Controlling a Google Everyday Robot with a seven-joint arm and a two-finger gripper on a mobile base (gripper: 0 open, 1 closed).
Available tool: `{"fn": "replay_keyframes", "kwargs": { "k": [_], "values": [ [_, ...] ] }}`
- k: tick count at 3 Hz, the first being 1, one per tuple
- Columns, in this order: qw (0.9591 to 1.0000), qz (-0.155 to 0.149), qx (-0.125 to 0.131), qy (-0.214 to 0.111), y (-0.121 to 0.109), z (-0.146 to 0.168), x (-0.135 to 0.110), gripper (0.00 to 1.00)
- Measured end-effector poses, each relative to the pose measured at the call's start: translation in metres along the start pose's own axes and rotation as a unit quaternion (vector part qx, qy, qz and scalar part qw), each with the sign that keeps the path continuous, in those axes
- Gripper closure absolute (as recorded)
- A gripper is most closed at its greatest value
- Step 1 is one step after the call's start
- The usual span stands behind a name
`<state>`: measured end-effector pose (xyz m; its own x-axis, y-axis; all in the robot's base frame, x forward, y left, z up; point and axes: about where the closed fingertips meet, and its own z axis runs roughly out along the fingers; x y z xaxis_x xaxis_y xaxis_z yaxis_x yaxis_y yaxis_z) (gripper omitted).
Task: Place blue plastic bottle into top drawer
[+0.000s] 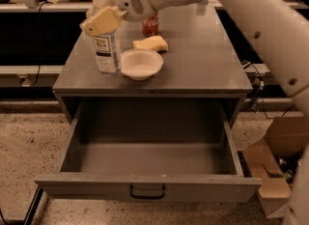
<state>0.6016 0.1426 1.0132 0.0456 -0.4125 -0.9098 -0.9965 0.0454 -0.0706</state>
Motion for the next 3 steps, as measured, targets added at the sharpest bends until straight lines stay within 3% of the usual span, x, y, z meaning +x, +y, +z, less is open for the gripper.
{"fn": "replay_keyframes", "kwargs": {
  "k": [1, 2, 3],
  "values": [
    [0.9940, -0.058, -0.056, 0.074, 0.070, -0.021, 0.026, 1.00],
    [0.9892, -0.072, -0.077, 0.101, 0.086, -0.022, 0.037, 1.00],
    [0.9945, -0.042, -0.074, 0.060, 0.082, -0.012, 0.049, 1.00]
  ]
}}
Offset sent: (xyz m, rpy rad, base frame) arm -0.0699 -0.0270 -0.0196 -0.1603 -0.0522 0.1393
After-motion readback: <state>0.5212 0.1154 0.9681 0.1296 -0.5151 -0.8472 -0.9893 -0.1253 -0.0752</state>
